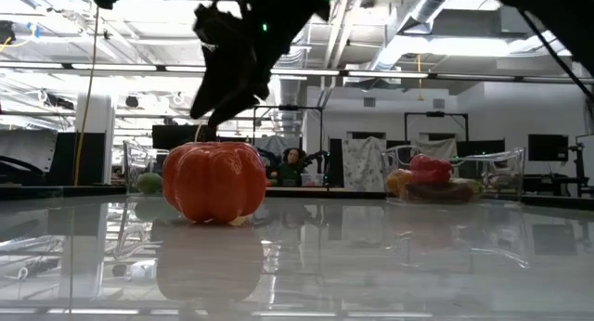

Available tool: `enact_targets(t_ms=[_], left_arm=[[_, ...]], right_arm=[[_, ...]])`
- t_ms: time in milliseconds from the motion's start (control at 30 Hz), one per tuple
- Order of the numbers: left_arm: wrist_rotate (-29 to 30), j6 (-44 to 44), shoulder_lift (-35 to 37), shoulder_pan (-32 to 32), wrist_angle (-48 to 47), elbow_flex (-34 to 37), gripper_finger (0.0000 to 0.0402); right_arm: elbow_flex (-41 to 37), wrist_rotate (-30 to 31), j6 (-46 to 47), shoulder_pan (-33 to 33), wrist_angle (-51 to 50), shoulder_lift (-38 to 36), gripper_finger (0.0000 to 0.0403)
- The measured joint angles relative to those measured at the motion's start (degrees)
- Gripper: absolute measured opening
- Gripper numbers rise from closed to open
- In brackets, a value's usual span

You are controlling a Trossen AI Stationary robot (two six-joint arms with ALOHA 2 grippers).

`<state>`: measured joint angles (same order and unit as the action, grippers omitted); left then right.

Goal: Sort produce into baskets
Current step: Put the orange pumpkin into the right transparent bin

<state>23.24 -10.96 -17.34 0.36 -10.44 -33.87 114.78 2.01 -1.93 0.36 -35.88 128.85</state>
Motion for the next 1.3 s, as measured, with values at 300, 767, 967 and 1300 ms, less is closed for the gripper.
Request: enact_targets(t_ms=[300,767,967,1300], left_arm=[[-0.7,3.3,0.0,0.0,-0.5,0.0,0.0245],[-7.9,9.2,0.0,0.0,-2.9,0.0,0.0245],[-7.9,8.9,0.0,0.0,-3.2,0.0,0.0245],[-7.9,10.1,0.0,0.0,-4.4,0.0,0.0245]], right_arm=[[-9.3,5.7,7.5,8.3,6.1,0.0,0.0348],[-12.7,13.1,12.2,12.6,7.2,-3.3,0.0348],[-12.7,15.9,15.0,18.7,3.4,-4.8,0.0348],[-19.2,22.2,16.0,20.1,10.3,-5.7,0.0348]])
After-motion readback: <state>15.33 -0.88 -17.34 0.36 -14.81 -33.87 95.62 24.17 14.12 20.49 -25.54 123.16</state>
